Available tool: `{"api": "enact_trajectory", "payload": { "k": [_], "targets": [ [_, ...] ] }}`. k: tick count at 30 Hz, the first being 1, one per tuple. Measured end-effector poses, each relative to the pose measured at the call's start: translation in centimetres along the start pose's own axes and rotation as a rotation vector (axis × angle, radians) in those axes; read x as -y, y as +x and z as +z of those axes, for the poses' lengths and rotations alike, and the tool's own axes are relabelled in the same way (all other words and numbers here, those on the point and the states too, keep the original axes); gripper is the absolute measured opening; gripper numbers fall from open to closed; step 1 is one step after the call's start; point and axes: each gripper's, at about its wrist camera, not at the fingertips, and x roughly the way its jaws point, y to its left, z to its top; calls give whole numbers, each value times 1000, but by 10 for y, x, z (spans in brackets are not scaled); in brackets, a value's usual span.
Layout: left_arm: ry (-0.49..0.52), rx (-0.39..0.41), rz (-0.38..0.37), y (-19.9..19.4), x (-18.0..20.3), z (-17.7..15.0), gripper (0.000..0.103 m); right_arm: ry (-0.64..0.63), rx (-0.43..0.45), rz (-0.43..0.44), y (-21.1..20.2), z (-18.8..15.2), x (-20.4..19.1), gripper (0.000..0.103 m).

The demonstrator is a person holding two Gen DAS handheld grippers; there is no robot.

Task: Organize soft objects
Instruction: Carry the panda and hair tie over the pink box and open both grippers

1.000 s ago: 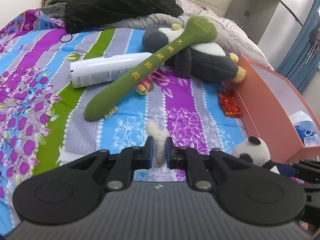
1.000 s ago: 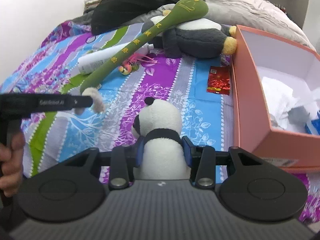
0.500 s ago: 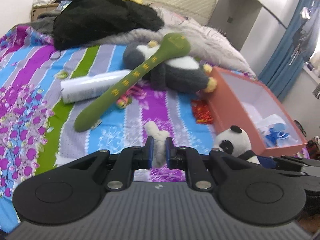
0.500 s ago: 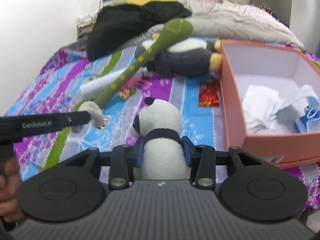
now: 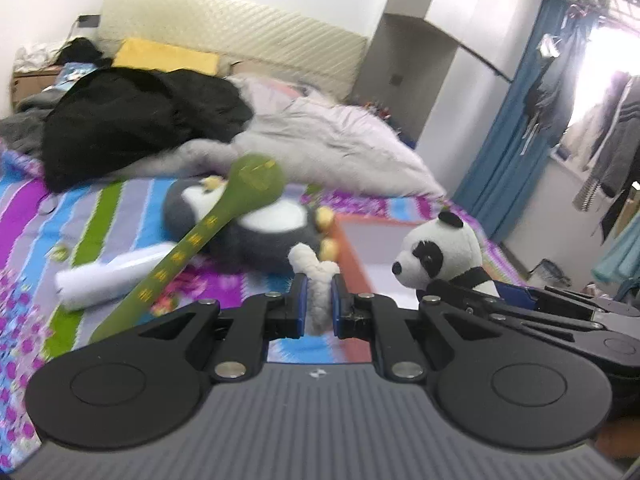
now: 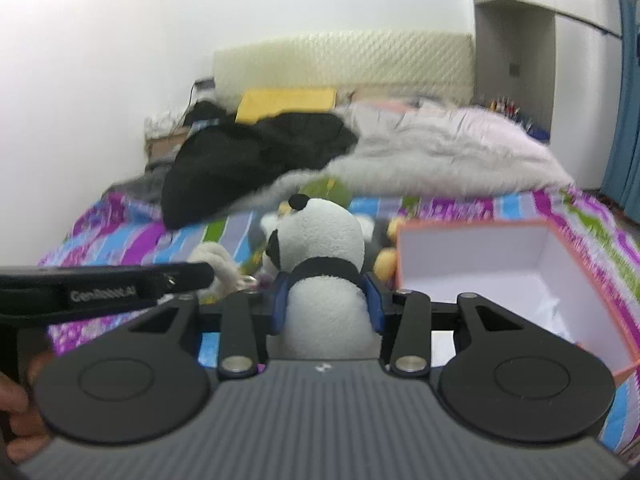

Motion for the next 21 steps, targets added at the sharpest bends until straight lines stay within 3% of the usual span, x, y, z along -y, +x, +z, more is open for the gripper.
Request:
{"api": "enact_trajectory", "payload": {
  "k": [5,11,18,21],
  "targets": [
    [26,16,-56,11,32,32,15,25,63,-42,-11,28,24,43],
    [71,1,-111,37,75,63,15,61,70,-111,-14,48,63,43],
    [94,-117,-169,98,111,71,15,104,-60,-178,9,48,112,43],
    [99,-218,-197,132,120,66,15,199,-143,-193,25,41,142,43]
  ]
}}
